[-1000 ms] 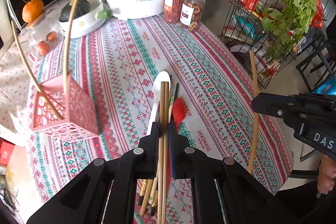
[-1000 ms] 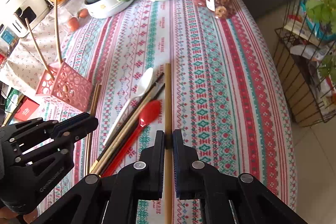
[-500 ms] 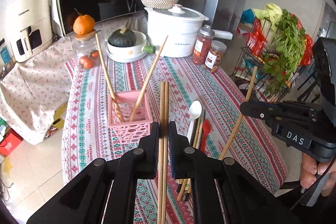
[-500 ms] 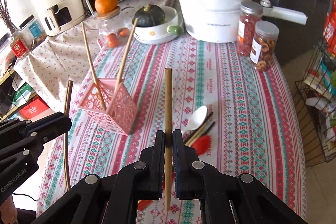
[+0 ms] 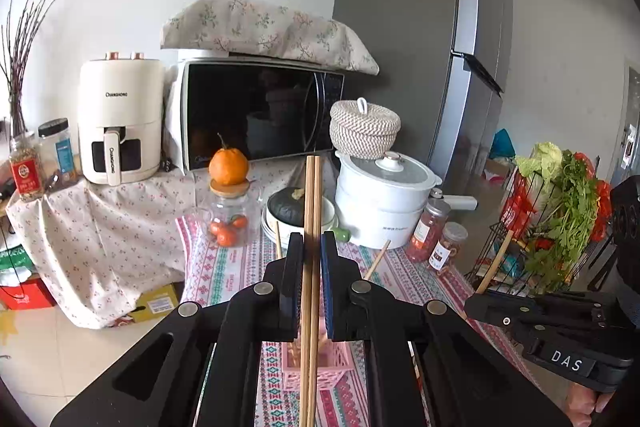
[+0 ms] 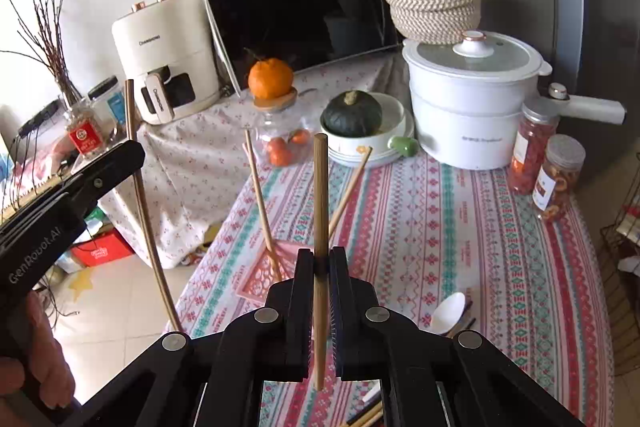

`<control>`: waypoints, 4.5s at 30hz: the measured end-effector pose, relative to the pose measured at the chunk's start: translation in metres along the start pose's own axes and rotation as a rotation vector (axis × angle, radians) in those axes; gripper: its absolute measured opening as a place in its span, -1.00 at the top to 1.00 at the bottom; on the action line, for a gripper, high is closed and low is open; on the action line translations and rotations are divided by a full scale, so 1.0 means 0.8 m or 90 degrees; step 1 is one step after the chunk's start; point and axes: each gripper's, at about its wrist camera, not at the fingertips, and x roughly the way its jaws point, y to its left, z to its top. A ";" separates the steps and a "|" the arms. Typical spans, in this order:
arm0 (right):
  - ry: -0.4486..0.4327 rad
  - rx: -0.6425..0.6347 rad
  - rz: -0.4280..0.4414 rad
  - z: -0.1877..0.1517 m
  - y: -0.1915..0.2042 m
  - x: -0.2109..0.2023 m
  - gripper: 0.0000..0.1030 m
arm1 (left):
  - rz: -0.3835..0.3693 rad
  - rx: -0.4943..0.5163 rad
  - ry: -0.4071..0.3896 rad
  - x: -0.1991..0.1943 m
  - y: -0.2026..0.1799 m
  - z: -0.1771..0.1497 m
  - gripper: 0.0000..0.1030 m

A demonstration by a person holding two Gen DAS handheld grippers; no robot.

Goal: Organize utensils
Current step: 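Carry the chopsticks to the pink basket and open the left tool while the right tool carries its chopstick, then lower the held chopstick into the pink basket and open the right tool, then grasp the red plastic spoon by its handle with the right tool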

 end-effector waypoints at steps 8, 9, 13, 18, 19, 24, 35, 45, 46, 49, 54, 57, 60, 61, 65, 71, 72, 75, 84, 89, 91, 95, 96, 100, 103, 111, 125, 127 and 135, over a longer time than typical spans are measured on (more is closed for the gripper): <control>-0.082 0.022 0.036 0.031 -0.006 -0.014 0.89 | 0.029 -0.014 -0.102 0.028 -0.010 0.010 0.83; -0.088 0.022 0.039 0.033 -0.007 -0.013 0.89 | 0.034 -0.015 -0.107 0.034 -0.010 0.009 0.83; -0.105 0.022 0.047 0.038 -0.010 -0.002 0.89 | 0.052 -0.017 -0.117 0.058 -0.011 -0.002 0.83; -0.114 0.018 0.060 0.040 -0.017 0.018 0.89 | 0.051 -0.037 -0.123 0.079 -0.004 -0.018 0.83; -0.114 0.018 0.063 0.040 -0.018 0.022 0.89 | 0.052 -0.040 -0.123 0.083 -0.003 -0.020 0.83; -0.100 0.023 0.059 0.037 -0.021 0.036 0.89 | 0.056 -0.050 -0.116 0.100 0.006 -0.031 0.83; -0.079 0.020 0.051 0.030 -0.019 0.049 0.89 | 0.031 -0.037 -0.048 0.122 0.006 -0.049 0.81; -0.063 0.021 0.054 0.028 -0.011 0.061 0.89 | 0.034 -0.029 0.032 0.085 0.017 -0.039 0.11; -0.059 0.020 0.052 0.028 -0.010 0.064 0.89 | 0.037 -0.032 0.044 0.080 0.019 -0.039 0.11; -0.041 0.015 0.045 0.026 -0.008 0.074 0.89 | 0.062 -0.049 0.086 0.065 0.030 -0.040 0.10; -0.004 0.018 0.037 0.021 -0.009 0.096 0.89 | 0.073 -0.073 0.166 0.045 0.046 -0.056 0.10; 0.011 0.031 0.034 0.015 -0.011 0.109 0.89 | 0.064 -0.094 0.206 0.038 0.053 -0.071 0.09; 0.019 0.045 0.037 0.011 -0.012 0.118 0.88 | 0.046 -0.101 0.239 0.038 0.053 -0.086 0.08; 0.020 0.046 0.037 0.010 -0.012 0.120 0.87 | 0.045 -0.095 0.245 0.038 0.052 -0.089 0.08; 0.012 0.050 0.033 0.012 -0.014 0.116 0.66 | 0.037 -0.065 0.260 0.038 0.043 -0.097 0.04; -0.001 0.062 0.039 0.009 -0.031 0.082 0.14 | 0.047 -0.034 0.244 0.032 0.030 -0.109 -0.37; 0.001 0.066 0.034 0.007 -0.036 0.077 0.09 | 0.046 -0.028 0.250 0.033 0.026 -0.111 -0.38; 0.016 0.076 0.011 -0.002 -0.051 0.065 -0.11 | 0.041 -0.015 0.276 0.039 0.017 -0.121 -0.42; 0.124 0.103 -0.094 -0.051 -0.108 0.066 -0.37 | 0.008 0.026 0.374 0.066 -0.025 -0.162 -0.47; 0.200 0.117 -0.146 -0.080 -0.138 0.078 -0.37 | 0.002 0.040 0.430 0.083 -0.042 -0.183 -0.47; 0.237 0.127 -0.161 -0.092 -0.149 0.086 -0.37 | 0.010 0.048 0.450 0.088 -0.047 -0.190 -0.47; 0.293 0.146 -0.167 -0.115 -0.169 0.103 -0.37 | 0.028 0.070 0.475 0.097 -0.051 -0.199 -0.47; 0.303 0.149 -0.169 -0.119 -0.172 0.107 -0.37 | 0.031 0.072 0.479 0.098 -0.052 -0.200 -0.47; 0.334 0.161 -0.167 -0.131 -0.180 0.125 -0.37 | 0.033 0.078 0.489 0.102 -0.050 -0.203 -0.47; 0.354 0.168 -0.156 -0.135 -0.180 0.140 -0.37 | 0.035 0.080 0.492 0.104 -0.049 -0.203 -0.47; 0.394 0.164 -0.150 -0.140 -0.175 0.176 0.04 | 0.037 0.084 0.492 0.105 -0.045 -0.200 -0.47; 0.398 0.128 -0.153 -0.137 -0.174 0.180 0.53 | 0.019 0.148 0.463 0.094 -0.069 -0.194 -0.46; 0.392 0.135 -0.154 -0.136 -0.185 0.168 0.53 | 0.007 0.154 0.459 0.094 -0.079 -0.191 -0.46; 0.372 0.176 -0.143 -0.139 -0.229 0.123 0.52 | -0.035 0.215 0.462 0.128 -0.153 -0.189 -0.41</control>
